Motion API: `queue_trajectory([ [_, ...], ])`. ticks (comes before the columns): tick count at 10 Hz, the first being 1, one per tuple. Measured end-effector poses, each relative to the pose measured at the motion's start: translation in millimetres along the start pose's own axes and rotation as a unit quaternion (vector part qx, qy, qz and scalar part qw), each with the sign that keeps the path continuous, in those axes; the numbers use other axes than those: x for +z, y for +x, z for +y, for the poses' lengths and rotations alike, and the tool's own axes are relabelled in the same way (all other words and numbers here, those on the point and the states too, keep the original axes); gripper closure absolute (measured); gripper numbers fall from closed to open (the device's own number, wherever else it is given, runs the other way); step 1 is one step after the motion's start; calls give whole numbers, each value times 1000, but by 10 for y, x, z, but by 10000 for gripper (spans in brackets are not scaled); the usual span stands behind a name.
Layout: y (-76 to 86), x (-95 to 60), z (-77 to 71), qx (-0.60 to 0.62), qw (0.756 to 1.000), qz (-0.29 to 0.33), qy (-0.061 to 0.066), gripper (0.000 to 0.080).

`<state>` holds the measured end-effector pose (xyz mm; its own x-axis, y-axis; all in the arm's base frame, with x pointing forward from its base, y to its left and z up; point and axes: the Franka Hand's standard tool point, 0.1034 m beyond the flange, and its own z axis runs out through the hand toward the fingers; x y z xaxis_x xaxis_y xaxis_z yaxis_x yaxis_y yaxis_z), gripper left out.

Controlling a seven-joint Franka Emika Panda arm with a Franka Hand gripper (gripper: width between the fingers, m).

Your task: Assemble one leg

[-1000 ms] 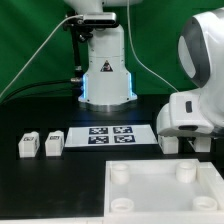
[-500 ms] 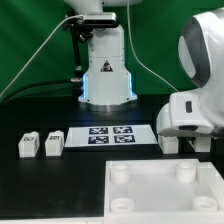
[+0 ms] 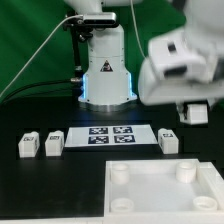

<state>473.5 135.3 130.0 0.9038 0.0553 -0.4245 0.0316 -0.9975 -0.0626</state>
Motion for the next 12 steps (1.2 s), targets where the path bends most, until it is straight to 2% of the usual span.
queue_trajectory([
  [1, -115, -123, 16, 1, 999, 43, -2, 506],
  [2, -69, -117, 2, -1, 995, 104, 0, 506],
  [3, -78, -86, 6, -2, 992, 130, 1, 506],
  [5, 7, -170, 22, -10, 976, 219, 5, 506],
  [7, 343, -690, 223, -38, 948, 317, 8, 506],
  [8, 562, -915, 275, -43, 921, 386, 8, 506],
  [9, 659, -975, 287, -45, 899, 436, 6, 506],
  [10, 621, -924, 292, -46, 887, 459, 4, 506],
  [11, 619, -945, 313, -44, 868, 495, 3, 506],
  [12, 627, -942, 340, -41, 836, 548, 2, 506],
])
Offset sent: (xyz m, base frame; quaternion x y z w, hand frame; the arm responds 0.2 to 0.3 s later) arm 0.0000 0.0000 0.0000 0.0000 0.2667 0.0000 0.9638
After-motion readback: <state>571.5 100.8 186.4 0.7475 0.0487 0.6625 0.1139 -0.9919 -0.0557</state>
